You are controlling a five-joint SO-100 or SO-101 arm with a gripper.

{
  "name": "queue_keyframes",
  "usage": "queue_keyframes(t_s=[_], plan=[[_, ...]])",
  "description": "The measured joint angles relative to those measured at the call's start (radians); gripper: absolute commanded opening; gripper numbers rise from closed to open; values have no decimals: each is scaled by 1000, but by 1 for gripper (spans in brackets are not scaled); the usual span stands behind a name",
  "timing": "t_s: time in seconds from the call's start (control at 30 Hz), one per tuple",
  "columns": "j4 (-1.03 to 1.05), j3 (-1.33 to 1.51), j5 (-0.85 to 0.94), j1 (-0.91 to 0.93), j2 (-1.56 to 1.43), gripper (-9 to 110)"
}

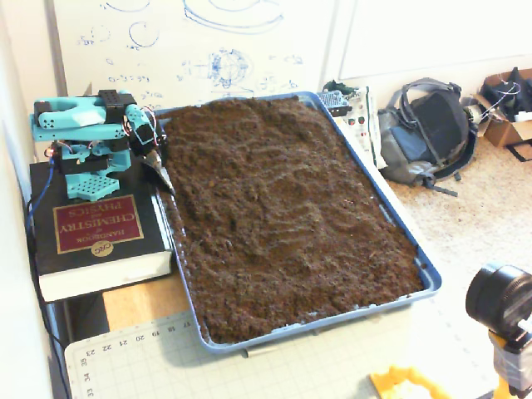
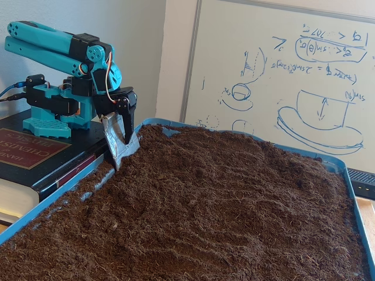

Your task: Build a berm.

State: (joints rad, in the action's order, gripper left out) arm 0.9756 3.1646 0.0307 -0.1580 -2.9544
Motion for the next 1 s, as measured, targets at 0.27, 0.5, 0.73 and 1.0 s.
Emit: queue_keyframes(t_s=[0.27, 0.5, 0.73, 1.0], plan=[[0, 0, 0, 0, 0, 1], [0, 0, 0, 0, 3, 1], [-44, -25, 0, 0, 46, 0], [-72, -213, 0, 0, 374, 0]])
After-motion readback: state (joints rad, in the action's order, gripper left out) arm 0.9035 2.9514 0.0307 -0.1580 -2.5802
